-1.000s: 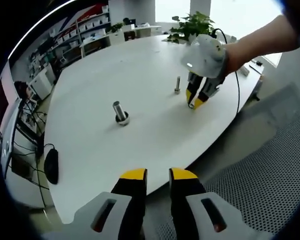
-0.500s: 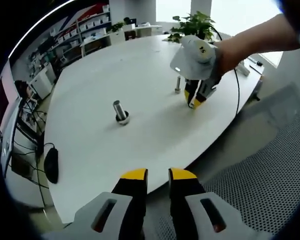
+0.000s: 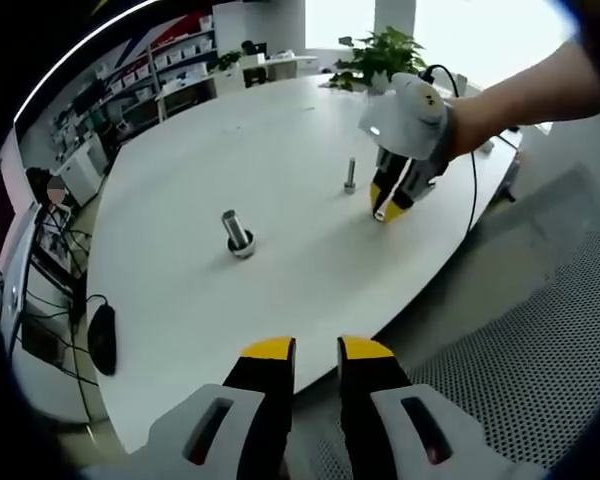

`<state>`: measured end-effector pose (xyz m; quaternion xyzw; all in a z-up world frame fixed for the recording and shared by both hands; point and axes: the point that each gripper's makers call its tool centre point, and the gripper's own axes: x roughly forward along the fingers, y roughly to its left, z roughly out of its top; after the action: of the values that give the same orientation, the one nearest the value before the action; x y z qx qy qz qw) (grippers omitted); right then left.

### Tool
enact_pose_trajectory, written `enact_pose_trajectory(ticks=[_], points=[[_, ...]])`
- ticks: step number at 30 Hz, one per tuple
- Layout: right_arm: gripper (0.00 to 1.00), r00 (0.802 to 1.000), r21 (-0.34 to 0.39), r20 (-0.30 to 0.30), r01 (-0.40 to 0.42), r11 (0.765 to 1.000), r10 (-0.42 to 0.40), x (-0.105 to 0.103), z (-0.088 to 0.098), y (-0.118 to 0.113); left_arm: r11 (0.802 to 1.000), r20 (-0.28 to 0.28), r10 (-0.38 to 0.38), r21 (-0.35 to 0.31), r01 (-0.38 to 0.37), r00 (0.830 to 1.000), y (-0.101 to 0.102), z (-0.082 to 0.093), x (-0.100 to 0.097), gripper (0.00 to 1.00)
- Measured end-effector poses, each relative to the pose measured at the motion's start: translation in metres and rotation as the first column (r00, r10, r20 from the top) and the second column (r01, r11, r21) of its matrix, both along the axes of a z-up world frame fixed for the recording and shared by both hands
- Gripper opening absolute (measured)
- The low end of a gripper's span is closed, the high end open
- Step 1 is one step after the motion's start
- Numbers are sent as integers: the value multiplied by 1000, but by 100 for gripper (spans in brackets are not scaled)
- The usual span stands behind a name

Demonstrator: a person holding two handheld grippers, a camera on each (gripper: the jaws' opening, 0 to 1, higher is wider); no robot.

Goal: Place the washer onto the threaded stud by aligning its center hole with the stud, sliding it down to the base, and recovering from edge contact or off-axis alignment until the washer reaches the visible bottom stop.

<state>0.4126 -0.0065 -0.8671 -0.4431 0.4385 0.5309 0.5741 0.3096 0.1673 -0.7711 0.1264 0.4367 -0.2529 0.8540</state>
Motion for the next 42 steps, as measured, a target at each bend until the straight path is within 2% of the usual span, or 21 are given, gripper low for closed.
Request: enact_pose_trajectory(ticks=[4, 6, 7, 10, 15, 18, 23, 25, 32, 35, 42], points=[[14, 999, 11, -10, 38, 999, -38, -1, 0, -8, 1000, -3, 10, -5, -10, 1000, 1, -1, 0, 15], [14, 993, 50, -43, 114, 992, -112, -2, 4, -8, 1000, -7, 3, 1, -3, 1000, 1, -2, 0, 16], [14, 985, 85, -59, 165, 983, -160, 2, 7, -7, 1000, -5, 0, 6, 0, 1000, 1, -2, 0, 16], [14, 982, 92, -57, 182, 979, -178, 12, 14, -15, 1000, 43, 16, -12, -16, 999, 3, 7, 5, 15], [14, 965, 130, -57, 261, 957, -255, 32, 29, -24, 1000, 30, 26, -7, -26, 999, 4, 5, 4, 15], [14, 964, 144, -47, 267, 953, -262, 40, 38, -27, 999, 52, 39, -28, -37, 998, 4, 10, 7, 15], [14, 962, 185, -30, 271, 945, -271, 51, 54, -26, 999, 44, 40, -24, -39, 998, 4, 8, 8, 15], [14, 964, 216, -7, 259, 941, -264, 57, 62, -24, 999, 53, 40, -23, -39, 998, 4, 9, 8, 15], [14, 974, 247, 19, 213, 945, -225, 63, 76, -11, 999, 45, 48, -16, -47, 998, 6, 7, 8, 15], [14, 977, 260, 32, 196, 946, -211, 67, 79, -4, 999, 41, 48, -13, -48, 998, 6, 6, 7, 15], [14, 982, 237, 32, 172, 956, -185, 70, 72, 2, 998, 41, 57, -11, -57, 998, 7, 6, 7, 15]])
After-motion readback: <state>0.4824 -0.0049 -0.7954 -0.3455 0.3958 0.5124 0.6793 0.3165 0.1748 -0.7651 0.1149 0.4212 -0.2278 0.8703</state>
